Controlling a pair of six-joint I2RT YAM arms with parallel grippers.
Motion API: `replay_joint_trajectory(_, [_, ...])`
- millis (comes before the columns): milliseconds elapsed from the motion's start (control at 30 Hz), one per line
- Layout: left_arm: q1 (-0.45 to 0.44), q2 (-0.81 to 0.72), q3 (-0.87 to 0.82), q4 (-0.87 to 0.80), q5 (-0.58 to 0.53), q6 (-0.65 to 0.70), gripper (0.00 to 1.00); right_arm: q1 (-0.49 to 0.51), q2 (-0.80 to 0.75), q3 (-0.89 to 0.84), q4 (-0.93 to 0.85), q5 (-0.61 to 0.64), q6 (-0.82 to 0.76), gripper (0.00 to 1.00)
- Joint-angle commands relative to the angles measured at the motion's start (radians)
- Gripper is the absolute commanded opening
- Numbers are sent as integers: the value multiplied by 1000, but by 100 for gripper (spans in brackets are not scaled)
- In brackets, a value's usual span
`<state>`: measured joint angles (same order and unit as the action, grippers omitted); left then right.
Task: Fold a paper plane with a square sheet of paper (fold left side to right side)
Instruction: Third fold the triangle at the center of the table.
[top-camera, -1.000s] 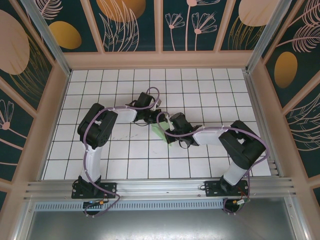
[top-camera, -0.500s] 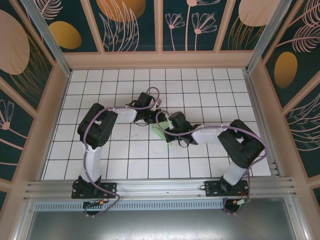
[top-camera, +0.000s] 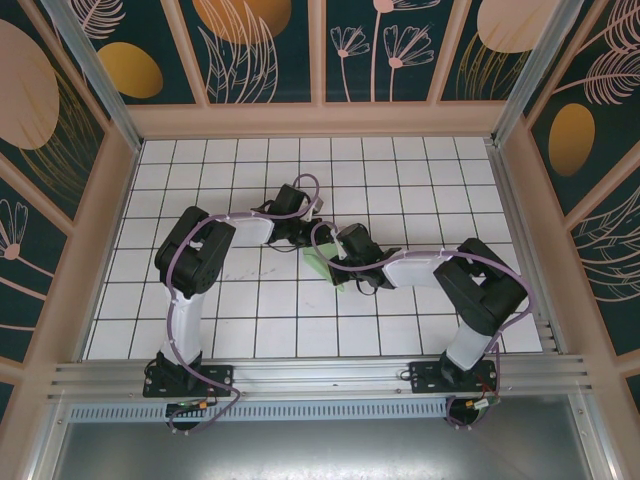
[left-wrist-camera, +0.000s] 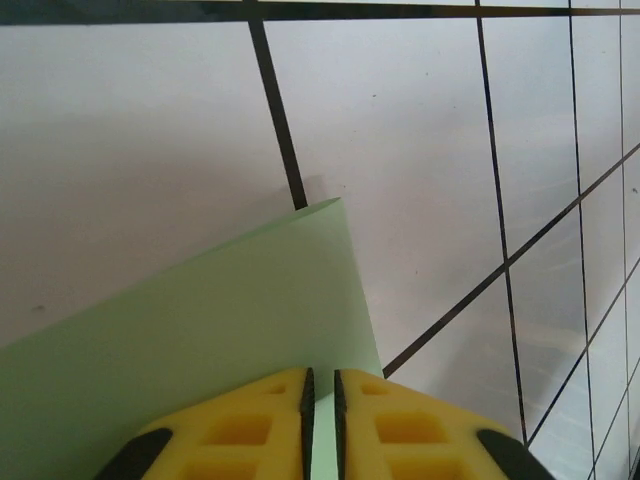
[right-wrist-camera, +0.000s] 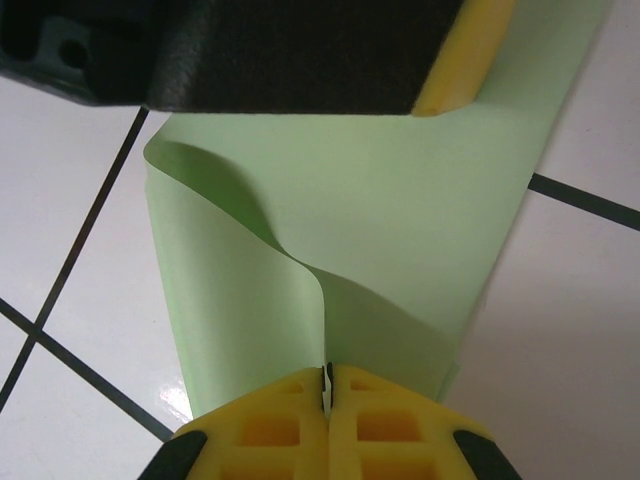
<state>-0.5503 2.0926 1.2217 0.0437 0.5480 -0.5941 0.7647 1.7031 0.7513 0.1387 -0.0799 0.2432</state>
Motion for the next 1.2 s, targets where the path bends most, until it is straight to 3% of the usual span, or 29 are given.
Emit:
replay_joint_trajectory(0, [-4, 10, 13, -65, -44, 29, 22, -1, 38, -6, -58, -3, 19, 0])
replay_joint_trajectory(367, [74, -42, 140, -154, -78, 61, 31, 8, 40, -23, -87, 3, 16, 0])
replay_joint_trajectory(533, [86, -179, 1, -86, -129, 55, 20, 10, 45, -15, -91, 3, 13, 0])
replay_joint_trajectory(733, [67, -296, -243, 125, 29, -22, 13, 12, 59, -5, -90, -2, 6, 0])
replay_joint_trajectory(933, [-4, -285, -351, 252, 71, -97, 13, 16, 63, -1, -96, 0, 5, 0])
replay_joint_trajectory(1167, [-27, -239, -350, 254, 33, -115, 13, 21, 67, 8, -109, 4, 1, 0])
